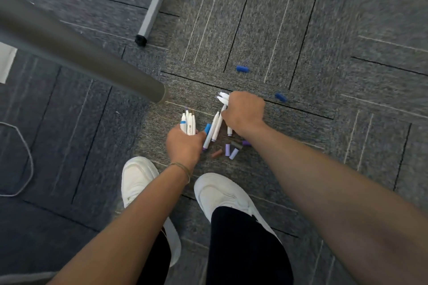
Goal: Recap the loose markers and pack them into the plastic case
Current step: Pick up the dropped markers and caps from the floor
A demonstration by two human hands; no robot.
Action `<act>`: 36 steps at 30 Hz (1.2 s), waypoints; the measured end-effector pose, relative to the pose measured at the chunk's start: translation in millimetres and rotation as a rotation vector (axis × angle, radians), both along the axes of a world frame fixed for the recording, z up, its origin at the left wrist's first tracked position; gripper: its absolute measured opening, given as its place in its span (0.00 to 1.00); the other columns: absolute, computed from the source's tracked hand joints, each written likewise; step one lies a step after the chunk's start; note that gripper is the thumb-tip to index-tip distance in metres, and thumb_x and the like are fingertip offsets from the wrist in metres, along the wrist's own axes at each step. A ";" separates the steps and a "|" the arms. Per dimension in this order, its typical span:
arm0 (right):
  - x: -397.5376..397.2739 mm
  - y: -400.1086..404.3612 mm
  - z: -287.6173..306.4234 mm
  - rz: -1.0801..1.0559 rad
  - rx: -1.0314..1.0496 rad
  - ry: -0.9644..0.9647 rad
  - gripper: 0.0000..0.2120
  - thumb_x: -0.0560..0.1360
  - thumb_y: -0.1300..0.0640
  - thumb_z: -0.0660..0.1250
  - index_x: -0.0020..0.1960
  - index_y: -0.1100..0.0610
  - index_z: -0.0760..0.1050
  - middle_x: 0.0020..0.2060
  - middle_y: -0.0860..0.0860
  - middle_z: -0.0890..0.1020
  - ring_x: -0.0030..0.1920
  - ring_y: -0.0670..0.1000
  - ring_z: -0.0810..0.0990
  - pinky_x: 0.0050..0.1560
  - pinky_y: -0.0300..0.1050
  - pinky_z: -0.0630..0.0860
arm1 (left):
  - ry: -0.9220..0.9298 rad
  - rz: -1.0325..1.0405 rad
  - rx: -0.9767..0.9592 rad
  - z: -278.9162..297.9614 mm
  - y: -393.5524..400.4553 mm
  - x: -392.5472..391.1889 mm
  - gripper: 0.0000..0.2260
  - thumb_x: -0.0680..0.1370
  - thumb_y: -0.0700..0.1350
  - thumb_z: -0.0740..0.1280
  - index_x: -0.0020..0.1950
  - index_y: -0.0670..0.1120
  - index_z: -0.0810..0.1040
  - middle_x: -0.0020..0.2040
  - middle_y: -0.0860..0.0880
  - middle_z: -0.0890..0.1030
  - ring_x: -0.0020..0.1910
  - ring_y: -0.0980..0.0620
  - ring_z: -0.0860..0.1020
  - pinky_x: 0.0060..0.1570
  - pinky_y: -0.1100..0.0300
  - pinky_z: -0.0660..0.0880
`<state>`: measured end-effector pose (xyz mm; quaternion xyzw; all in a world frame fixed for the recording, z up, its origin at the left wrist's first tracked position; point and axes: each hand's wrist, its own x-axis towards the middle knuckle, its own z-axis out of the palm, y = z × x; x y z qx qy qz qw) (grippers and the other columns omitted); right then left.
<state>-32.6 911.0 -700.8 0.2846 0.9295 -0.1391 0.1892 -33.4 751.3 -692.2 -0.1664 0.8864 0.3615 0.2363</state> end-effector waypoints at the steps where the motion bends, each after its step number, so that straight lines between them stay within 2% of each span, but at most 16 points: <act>1: -1.5 -0.6 0.4 0.054 0.036 -0.009 0.10 0.76 0.53 0.70 0.40 0.53 0.72 0.32 0.49 0.74 0.36 0.54 0.76 0.37 0.46 0.69 | -0.002 -0.030 -0.026 -0.9 0.3 -0.1 0.08 0.71 0.45 0.77 0.46 0.44 0.82 0.39 0.45 0.83 0.32 0.50 0.78 0.35 0.54 0.77; 4: -6.8 -0.5 1.0 0.128 0.068 -0.036 0.11 0.77 0.54 0.68 0.38 0.54 0.71 0.30 0.49 0.71 0.35 0.53 0.75 0.37 0.45 0.69 | -0.007 -0.129 -0.110 -1.4 4.1 0.3 0.08 0.72 0.46 0.76 0.44 0.45 0.80 0.37 0.47 0.81 0.33 0.51 0.77 0.32 0.58 0.72; 6: -6.6 2.2 -2.4 0.081 0.008 -0.021 0.11 0.77 0.52 0.68 0.39 0.54 0.71 0.30 0.49 0.72 0.36 0.54 0.76 0.38 0.46 0.70 | 0.012 -0.189 -0.132 -3.6 5.9 0.0 0.09 0.71 0.47 0.75 0.43 0.45 0.79 0.38 0.47 0.81 0.35 0.48 0.78 0.34 0.58 0.72; 11: -2.2 20.7 2.1 -0.379 -0.407 0.097 0.11 0.75 0.49 0.70 0.41 0.56 0.73 0.32 0.48 0.76 0.31 0.50 0.74 0.31 0.42 0.67 | 0.042 -0.276 -0.170 -6.9 10.9 -9.9 0.07 0.74 0.50 0.74 0.46 0.48 0.79 0.38 0.50 0.80 0.37 0.49 0.78 0.36 0.58 0.71; 14: 2.3 35.9 15.6 -0.646 -0.689 0.199 0.10 0.73 0.55 0.70 0.38 0.58 0.73 0.31 0.51 0.72 0.31 0.52 0.70 0.34 0.48 0.65 | 0.057 -0.366 -0.224 -10.2 15.0 -16.7 0.08 0.74 0.50 0.73 0.40 0.50 0.76 0.35 0.50 0.79 0.36 0.48 0.78 0.35 0.58 0.71; 17: 10.9 43.9 34.5 -0.716 -0.803 0.236 0.09 0.74 0.56 0.66 0.38 0.58 0.71 0.32 0.53 0.71 0.33 0.53 0.69 0.37 0.51 0.65 | 0.063 -0.500 -0.289 -14.4 20.9 -22.0 0.15 0.73 0.50 0.73 0.33 0.49 0.70 0.30 0.51 0.73 0.32 0.48 0.75 0.32 0.58 0.68; 19: 17.2 48.0 45.0 -0.708 -0.809 0.224 0.08 0.75 0.57 0.65 0.38 0.58 0.71 0.33 0.54 0.72 0.33 0.53 0.71 0.33 0.47 0.66 | 0.077 -0.582 -0.348 -16.1 25.9 -24.6 0.15 0.73 0.53 0.72 0.34 0.48 0.70 0.30 0.50 0.73 0.34 0.46 0.76 0.33 0.57 0.69; 21: 22.8 49.6 52.8 -0.712 -0.846 0.195 0.06 0.76 0.60 0.64 0.41 0.59 0.72 0.33 0.55 0.77 0.28 0.50 0.73 0.25 0.39 0.67 | 0.113 -0.658 -0.390 -16.7 31.3 -24.2 0.13 0.74 0.55 0.71 0.39 0.47 0.75 0.34 0.49 0.75 0.36 0.45 0.77 0.36 0.55 0.73; 23: 27.3 50.2 57.2 -0.761 -0.895 0.174 0.03 0.76 0.63 0.64 0.44 0.60 0.71 0.33 0.56 0.79 0.23 0.48 0.74 0.20 0.37 0.67 | 0.162 -0.687 -0.354 -17.7 35.9 -21.2 0.13 0.75 0.57 0.70 0.42 0.47 0.77 0.35 0.50 0.76 0.36 0.46 0.77 0.36 0.54 0.75; 26: 32.1 51.8 53.2 -0.842 -0.918 0.153 0.02 0.75 0.64 0.65 0.47 0.63 0.72 0.32 0.56 0.77 0.26 0.51 0.74 0.23 0.39 0.71 | 0.167 -0.708 -0.296 -19.8 39.9 -15.1 0.12 0.74 0.56 0.70 0.40 0.48 0.76 0.33 0.50 0.76 0.35 0.45 0.78 0.34 0.54 0.74; 30: 37.1 52.6 36.0 -0.842 -0.871 0.135 0.09 0.74 0.64 0.70 0.53 0.66 0.75 0.31 0.54 0.76 0.25 0.49 0.75 0.34 0.48 0.74 | 0.141 -0.812 -0.395 -21.4 43.9 -9.2 0.12 0.73 0.54 0.71 0.39 0.48 0.72 0.35 0.48 0.75 0.38 0.44 0.78 0.37 0.55 0.72; 33: 39.7 50.0 24.7 -0.778 -0.749 0.115 0.11 0.72 0.59 0.77 0.44 0.63 0.76 0.31 0.54 0.78 0.27 0.50 0.76 0.39 0.51 0.77 | 0.119 -0.720 -0.276 -19.3 44.2 -8.0 0.13 0.74 0.54 0.70 0.37 0.47 0.74 0.33 0.48 0.77 0.33 0.46 0.77 0.34 0.56 0.74; 36: 41.0 43.9 16.9 -0.642 -0.599 0.055 0.18 0.70 0.50 0.79 0.38 0.59 0.74 0.32 0.53 0.79 0.30 0.52 0.77 0.37 0.49 0.75 | 0.069 -0.406 0.010 -15.0 40.4 -6.7 0.15 0.76 0.48 0.69 0.32 0.46 0.71 0.27 0.50 0.72 0.26 0.51 0.68 0.27 0.60 0.65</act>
